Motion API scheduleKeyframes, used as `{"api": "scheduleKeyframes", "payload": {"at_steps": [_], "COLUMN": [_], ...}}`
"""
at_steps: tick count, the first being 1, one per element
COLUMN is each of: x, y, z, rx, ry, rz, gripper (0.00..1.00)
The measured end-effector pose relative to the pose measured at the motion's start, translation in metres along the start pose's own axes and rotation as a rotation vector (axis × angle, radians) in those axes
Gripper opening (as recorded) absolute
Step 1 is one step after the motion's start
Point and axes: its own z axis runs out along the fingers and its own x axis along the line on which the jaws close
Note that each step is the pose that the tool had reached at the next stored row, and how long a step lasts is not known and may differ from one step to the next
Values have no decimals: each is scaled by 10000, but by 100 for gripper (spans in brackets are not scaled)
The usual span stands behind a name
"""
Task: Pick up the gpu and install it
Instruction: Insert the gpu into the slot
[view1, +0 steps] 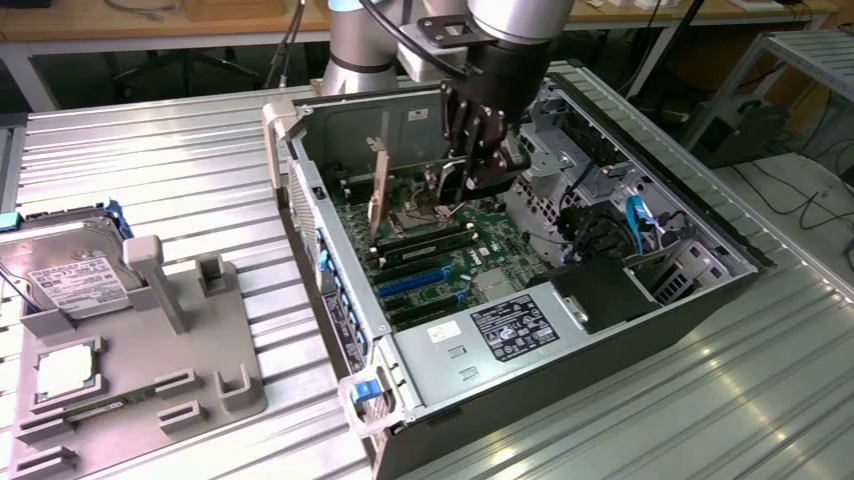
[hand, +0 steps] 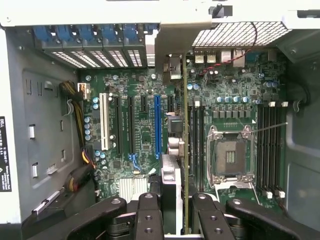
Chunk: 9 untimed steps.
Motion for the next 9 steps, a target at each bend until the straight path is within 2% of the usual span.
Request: {"api": "scheduleKeyframes", "payload": {"at_steps": [8, 9], "x": [1, 1], "y": [38, 40], "z": [123, 130], "rx": [-2, -22], "ry": [6, 7], "rz": [21, 22], "gripper": [28, 28]}}
